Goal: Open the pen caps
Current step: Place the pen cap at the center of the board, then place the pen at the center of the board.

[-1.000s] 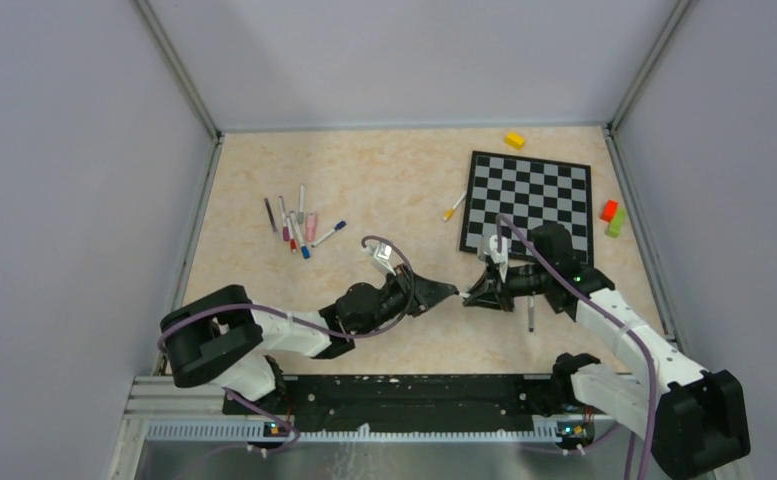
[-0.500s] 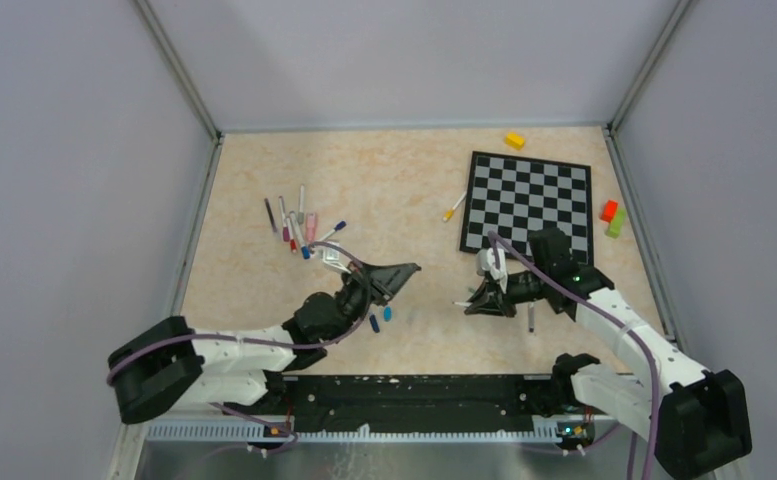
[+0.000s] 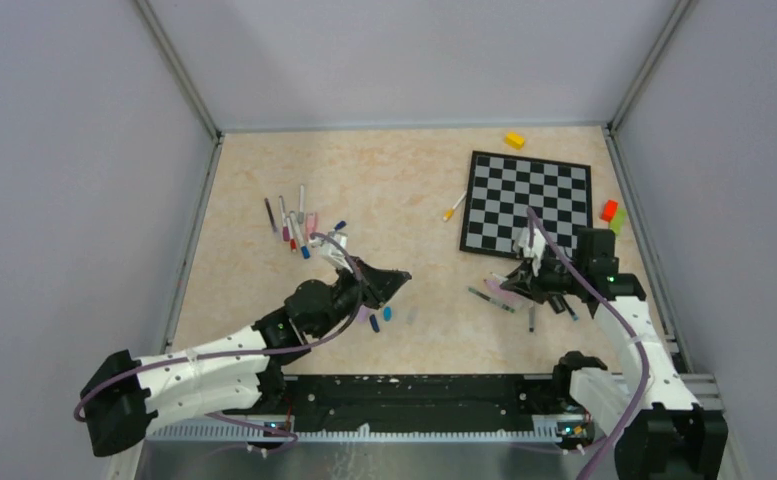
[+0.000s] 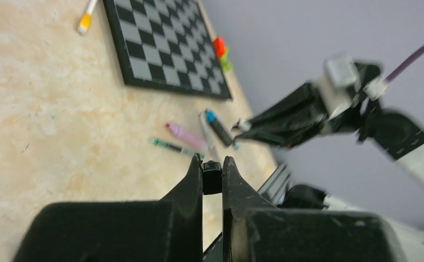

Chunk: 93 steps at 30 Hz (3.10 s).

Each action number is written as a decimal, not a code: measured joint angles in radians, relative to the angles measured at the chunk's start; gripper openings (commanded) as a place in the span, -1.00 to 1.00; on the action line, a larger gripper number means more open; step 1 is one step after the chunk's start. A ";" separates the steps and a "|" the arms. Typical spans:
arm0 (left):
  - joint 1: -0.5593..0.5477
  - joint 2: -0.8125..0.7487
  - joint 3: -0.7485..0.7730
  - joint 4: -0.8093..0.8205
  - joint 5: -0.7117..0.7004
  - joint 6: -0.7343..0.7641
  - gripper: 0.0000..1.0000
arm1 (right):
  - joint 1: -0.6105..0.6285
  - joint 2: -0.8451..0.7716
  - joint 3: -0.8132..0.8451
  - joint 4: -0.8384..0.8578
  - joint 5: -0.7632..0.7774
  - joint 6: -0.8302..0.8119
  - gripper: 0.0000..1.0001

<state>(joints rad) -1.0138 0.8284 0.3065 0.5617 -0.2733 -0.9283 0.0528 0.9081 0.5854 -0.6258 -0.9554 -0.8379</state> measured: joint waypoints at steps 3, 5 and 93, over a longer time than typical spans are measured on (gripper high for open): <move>0.000 0.059 0.118 -0.201 0.113 0.082 -0.86 | -0.105 -0.042 0.008 -0.002 0.013 0.002 -1.00; -0.001 0.132 0.198 -0.299 0.190 0.124 -0.85 | -0.129 -0.040 0.015 0.001 0.016 0.004 -1.00; -0.021 0.175 0.187 -0.409 0.144 0.516 0.98 | -0.480 0.280 0.066 0.068 0.350 0.142 -0.90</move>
<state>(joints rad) -1.0348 1.0039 0.4938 0.1524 -0.1295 -0.4126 -0.4267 1.1885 0.6518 -0.5579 -0.6052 -0.6964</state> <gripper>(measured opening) 0.987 0.061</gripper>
